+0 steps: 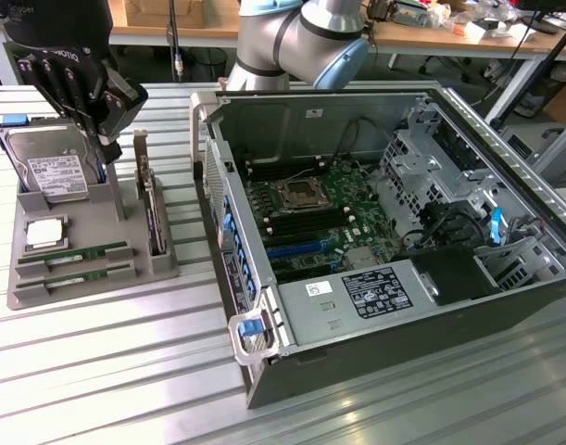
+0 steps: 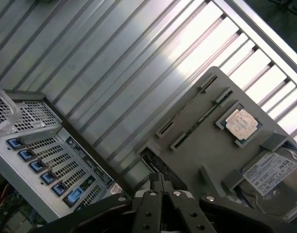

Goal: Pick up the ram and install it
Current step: 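Pick up the ram and move it above insertion slot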

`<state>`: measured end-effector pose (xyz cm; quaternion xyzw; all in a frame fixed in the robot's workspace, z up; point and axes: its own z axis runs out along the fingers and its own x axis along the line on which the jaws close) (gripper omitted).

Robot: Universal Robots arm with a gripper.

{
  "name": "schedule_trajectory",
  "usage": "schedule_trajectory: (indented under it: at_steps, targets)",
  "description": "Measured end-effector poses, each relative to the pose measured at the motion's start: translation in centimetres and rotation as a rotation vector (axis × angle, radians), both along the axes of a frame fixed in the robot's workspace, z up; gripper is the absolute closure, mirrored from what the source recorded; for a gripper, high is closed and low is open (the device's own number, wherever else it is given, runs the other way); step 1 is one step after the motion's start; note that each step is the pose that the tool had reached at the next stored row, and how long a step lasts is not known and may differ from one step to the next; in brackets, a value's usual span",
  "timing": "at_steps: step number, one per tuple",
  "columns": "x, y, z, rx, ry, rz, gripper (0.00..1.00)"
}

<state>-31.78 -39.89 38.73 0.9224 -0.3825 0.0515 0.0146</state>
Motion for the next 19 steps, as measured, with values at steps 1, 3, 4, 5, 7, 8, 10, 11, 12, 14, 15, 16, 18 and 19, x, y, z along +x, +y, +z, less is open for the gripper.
schedule_trajectory:
  at_steps: [1,3,4,5,7,8,10,11,12,14,15,16,18,19]
  targets:
    - [0.00,0.00,-0.03,0.0010,-0.0001,-0.019,0.89]
    - [0.00,-0.01,-0.06,0.0317,0.0008,-0.067,0.89]
    - [0.00,-0.01,-0.06,0.0402,0.0014,-0.082,0.89]
    - [0.00,-0.01,-0.06,0.0404,0.0021,-0.087,0.89]
    - [0.00,-0.04,-0.14,0.0400,0.0216,-0.100,0.89]
    - [0.00,-0.06,-0.17,0.0399,0.0675,-0.106,0.89]
    - [0.00,-0.07,-0.18,0.0501,0.0712,-0.107,0.89]
    - [0.00,-0.07,-0.17,0.0561,0.0715,-0.111,0.89]
    - [0.00,-0.07,-0.17,0.0610,0.0716,-0.119,0.89]
    - [0.00,-0.06,-0.17,0.0668,0.0714,-0.138,0.89]
    - [0.00,-0.06,-0.18,0.0691,0.0710,-0.149,0.89]
    - [0.00,-0.07,-0.19,0.0712,0.0699,-0.185,0.89]
    - [0.00,-0.07,-0.21,0.0736,0.0675,-0.255,0.89]
    - [0.00,-0.07,-0.23,0.0753,0.0658,-0.303,0.89]
